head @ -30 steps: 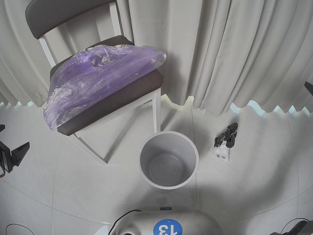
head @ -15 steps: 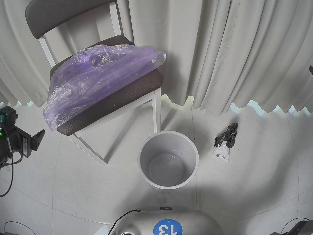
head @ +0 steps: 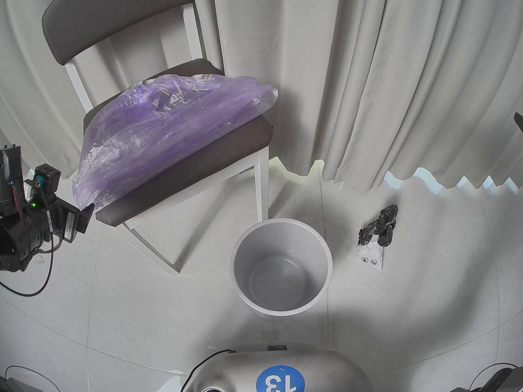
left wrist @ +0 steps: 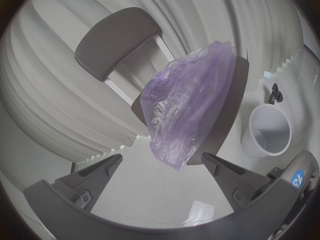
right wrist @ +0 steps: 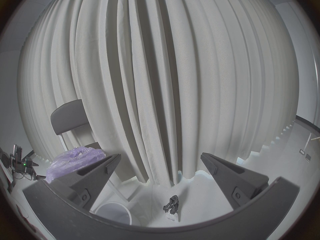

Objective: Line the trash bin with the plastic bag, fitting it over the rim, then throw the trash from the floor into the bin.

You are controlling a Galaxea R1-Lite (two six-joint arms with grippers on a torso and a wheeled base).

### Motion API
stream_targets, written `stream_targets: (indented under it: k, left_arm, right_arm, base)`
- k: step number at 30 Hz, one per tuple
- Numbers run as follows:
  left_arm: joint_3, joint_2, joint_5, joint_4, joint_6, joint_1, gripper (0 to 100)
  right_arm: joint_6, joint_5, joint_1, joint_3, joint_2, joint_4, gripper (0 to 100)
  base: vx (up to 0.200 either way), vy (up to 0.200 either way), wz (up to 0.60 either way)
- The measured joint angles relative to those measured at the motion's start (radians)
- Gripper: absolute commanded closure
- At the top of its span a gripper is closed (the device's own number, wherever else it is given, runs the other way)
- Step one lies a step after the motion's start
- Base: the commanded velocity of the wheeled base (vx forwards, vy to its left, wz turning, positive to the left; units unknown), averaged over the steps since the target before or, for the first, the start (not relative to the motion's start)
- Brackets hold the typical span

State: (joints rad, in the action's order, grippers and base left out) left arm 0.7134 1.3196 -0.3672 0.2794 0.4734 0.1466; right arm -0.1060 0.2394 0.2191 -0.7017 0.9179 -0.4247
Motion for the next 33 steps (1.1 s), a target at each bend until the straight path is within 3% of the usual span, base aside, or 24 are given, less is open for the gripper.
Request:
stream_targets:
  k: [12,24,33]
  left_arm:
    - [0.057,0.106,-0.044,0.043,0.082,-0.02,0]
    - [0.056,0.204,-0.064,0.266,0.107,-0.041,0]
    - [0.052,0.229,-0.082,0.324,0.141,-0.049,0]
  right_arm:
    - [-0.003,-0.001,0.0,0.0,0.003,-0.002,0]
    - [-0.007,-0.002,0.001,-0.002,0.004,-0.003,0]
    - [-0.012,-0.013,0.001,-0.009,0.004,-0.004,0]
  base:
    - [0.0,0.0,0.0]
    - [0.0,0.0,0.0]
    - [0.0,0.0,0.0]
